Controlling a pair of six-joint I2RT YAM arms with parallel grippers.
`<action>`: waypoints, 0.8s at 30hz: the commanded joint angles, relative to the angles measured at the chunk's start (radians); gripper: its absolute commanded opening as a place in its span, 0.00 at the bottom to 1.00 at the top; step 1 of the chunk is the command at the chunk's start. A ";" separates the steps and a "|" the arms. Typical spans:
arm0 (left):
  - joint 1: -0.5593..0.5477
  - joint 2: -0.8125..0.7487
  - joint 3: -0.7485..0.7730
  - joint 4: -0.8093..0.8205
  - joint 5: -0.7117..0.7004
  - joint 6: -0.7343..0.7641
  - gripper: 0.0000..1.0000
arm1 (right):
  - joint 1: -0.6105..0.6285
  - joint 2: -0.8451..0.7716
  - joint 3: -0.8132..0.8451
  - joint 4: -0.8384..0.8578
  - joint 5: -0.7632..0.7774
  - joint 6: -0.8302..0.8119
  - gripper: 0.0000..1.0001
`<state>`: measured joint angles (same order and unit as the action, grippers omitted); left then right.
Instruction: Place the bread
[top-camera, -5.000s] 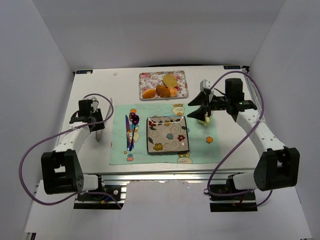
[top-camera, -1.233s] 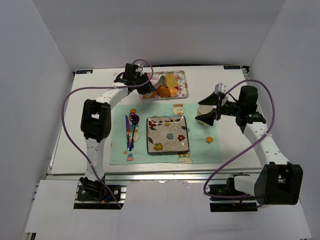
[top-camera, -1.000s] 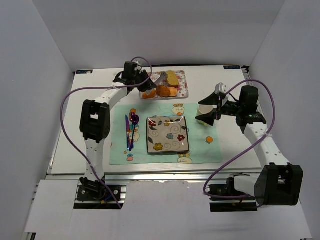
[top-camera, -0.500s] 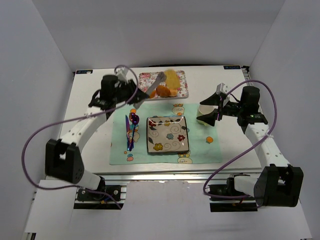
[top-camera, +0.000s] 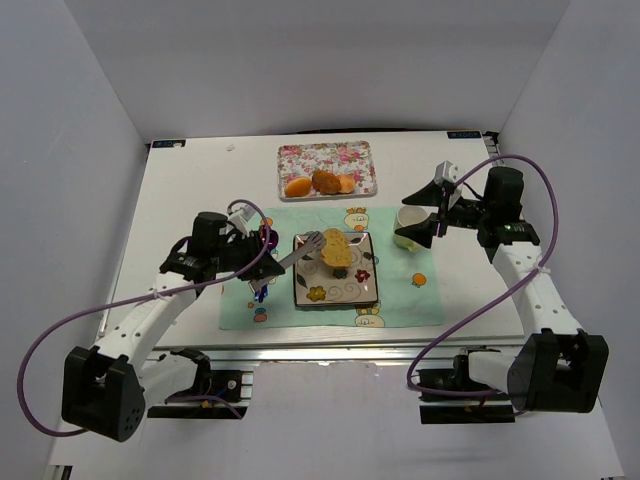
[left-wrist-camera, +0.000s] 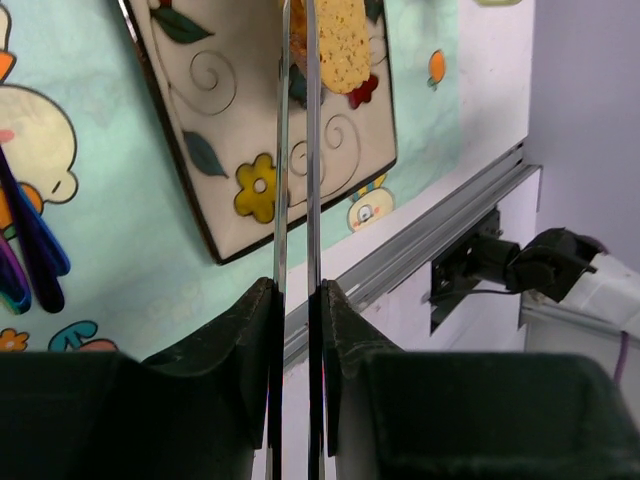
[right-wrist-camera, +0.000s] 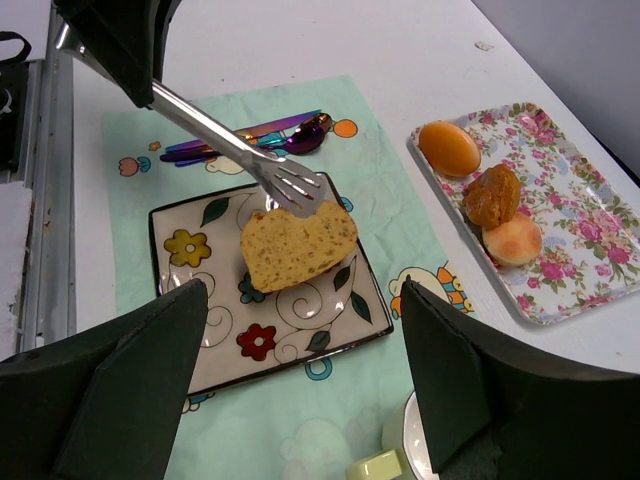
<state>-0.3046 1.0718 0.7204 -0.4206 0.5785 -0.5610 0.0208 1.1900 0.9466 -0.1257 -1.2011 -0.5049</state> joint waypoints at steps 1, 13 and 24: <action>-0.002 0.000 -0.007 -0.036 0.017 0.064 0.24 | -0.004 0.000 0.044 -0.011 -0.017 -0.004 0.82; -0.002 0.068 0.114 -0.153 -0.020 0.164 0.52 | -0.004 -0.018 0.034 -0.014 -0.006 -0.003 0.82; 0.001 0.088 0.247 -0.191 -0.192 0.153 0.20 | -0.004 -0.004 0.046 -0.014 -0.015 0.000 0.82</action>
<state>-0.3046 1.1587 0.9012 -0.6014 0.4690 -0.4114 0.0208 1.1904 0.9482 -0.1322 -1.2003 -0.5045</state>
